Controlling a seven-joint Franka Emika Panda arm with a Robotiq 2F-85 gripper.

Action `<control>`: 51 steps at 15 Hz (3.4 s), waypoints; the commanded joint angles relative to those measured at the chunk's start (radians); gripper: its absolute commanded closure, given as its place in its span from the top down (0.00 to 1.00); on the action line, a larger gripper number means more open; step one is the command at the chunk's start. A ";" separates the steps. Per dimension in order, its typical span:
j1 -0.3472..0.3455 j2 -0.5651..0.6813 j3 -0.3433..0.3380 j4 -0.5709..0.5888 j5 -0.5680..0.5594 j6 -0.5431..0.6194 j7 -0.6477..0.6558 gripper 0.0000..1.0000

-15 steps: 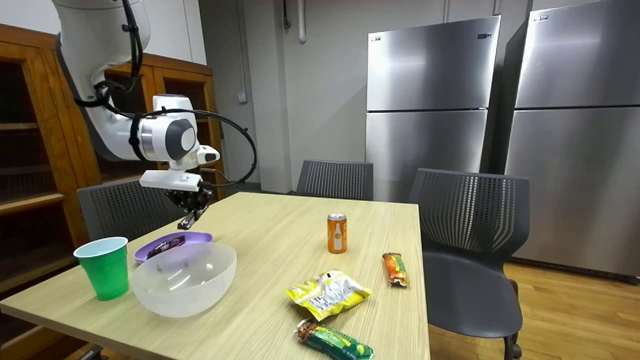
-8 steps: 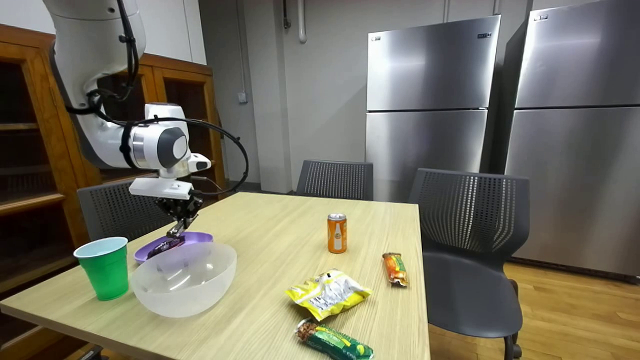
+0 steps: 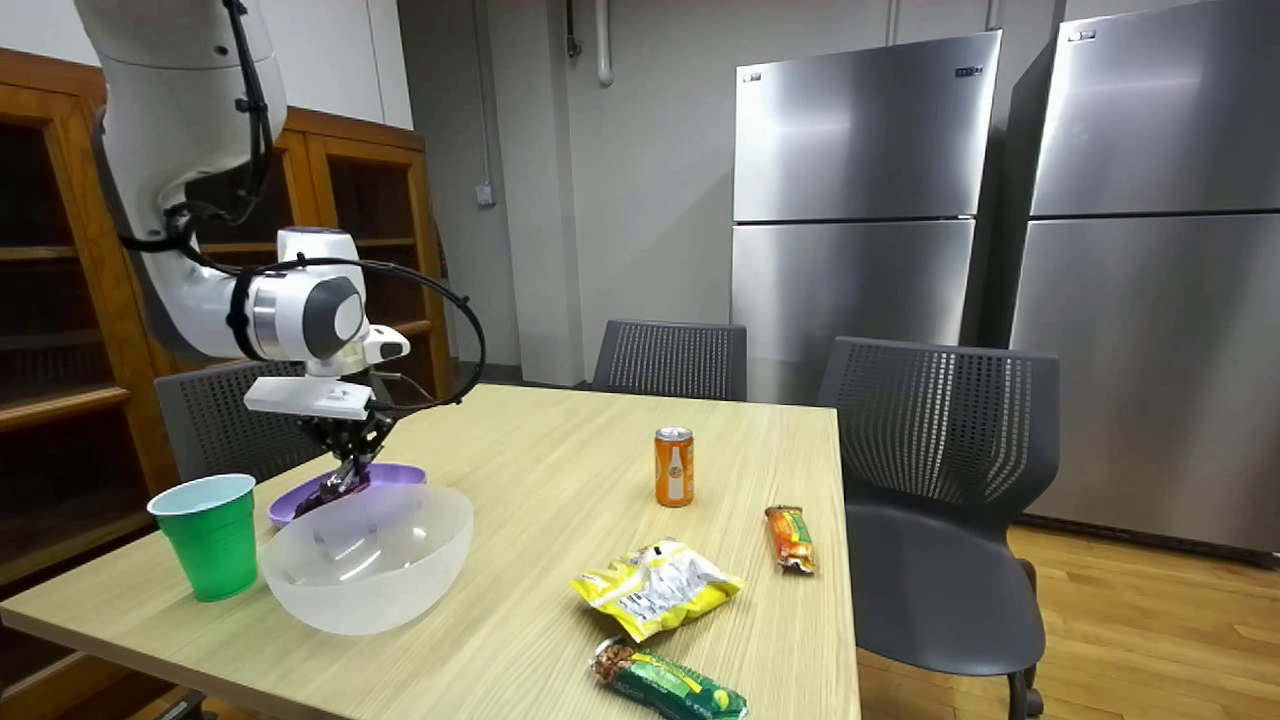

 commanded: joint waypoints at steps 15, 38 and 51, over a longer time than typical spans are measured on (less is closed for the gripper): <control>-0.105 -0.153 0.036 -0.076 -0.022 -0.059 -0.233 1.00; -0.149 -0.275 -0.316 -0.164 -0.049 -0.145 0.118 1.00; -0.218 -0.243 -0.321 -0.142 -0.034 -0.207 0.074 1.00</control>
